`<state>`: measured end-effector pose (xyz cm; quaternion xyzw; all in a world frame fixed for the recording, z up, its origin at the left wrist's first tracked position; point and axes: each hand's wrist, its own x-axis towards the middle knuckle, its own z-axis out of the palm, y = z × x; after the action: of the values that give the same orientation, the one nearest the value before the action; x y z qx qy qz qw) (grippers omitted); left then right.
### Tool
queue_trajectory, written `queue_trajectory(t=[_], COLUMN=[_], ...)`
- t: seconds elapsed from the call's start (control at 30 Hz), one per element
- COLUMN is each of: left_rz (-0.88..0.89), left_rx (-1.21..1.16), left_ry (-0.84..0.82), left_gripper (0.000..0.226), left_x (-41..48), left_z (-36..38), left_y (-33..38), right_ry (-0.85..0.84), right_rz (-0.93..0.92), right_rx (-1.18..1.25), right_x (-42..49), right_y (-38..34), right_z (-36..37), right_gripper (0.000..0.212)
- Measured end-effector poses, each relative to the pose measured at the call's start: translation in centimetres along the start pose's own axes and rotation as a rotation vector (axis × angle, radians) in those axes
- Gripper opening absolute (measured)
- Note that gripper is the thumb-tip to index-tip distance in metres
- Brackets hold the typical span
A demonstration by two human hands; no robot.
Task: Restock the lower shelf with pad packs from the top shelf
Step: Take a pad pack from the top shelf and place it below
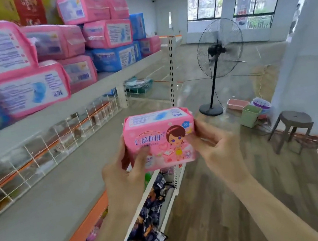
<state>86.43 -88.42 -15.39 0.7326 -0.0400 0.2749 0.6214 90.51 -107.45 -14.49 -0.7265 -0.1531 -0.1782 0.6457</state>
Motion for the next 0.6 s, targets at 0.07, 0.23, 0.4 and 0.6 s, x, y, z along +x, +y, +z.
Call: queue_trajectory(t=[0.07,0.23,0.4,0.6], left_rz=[-0.007,-0.026,-0.033,-0.085], left_rx=[0.005,0.059,0.107,0.175], left_ry=[0.007,0.009,0.032,0.19], left_gripper=[0.049,0.04,0.03,0.032], left_x=[2.3,7.8,11.6,15.0], left_z=[1.2,5.7,10.9,17.9], left_y=[-1.0,-4.4,-7.4,-9.9], right_ry=[0.007,0.018,-0.012,-0.158], right_rz=[0.006,0.027,0.052,0.062], right_rx=[0.011,0.071,0.129,0.155], right_x=[2.2,8.1,13.5,21.1], right_y=[1.4,5.5,10.1,15.4], right_z=[0.0,-1.3,-3.5,-6.6], right_gripper=[0.041,0.042,0.04,0.041])
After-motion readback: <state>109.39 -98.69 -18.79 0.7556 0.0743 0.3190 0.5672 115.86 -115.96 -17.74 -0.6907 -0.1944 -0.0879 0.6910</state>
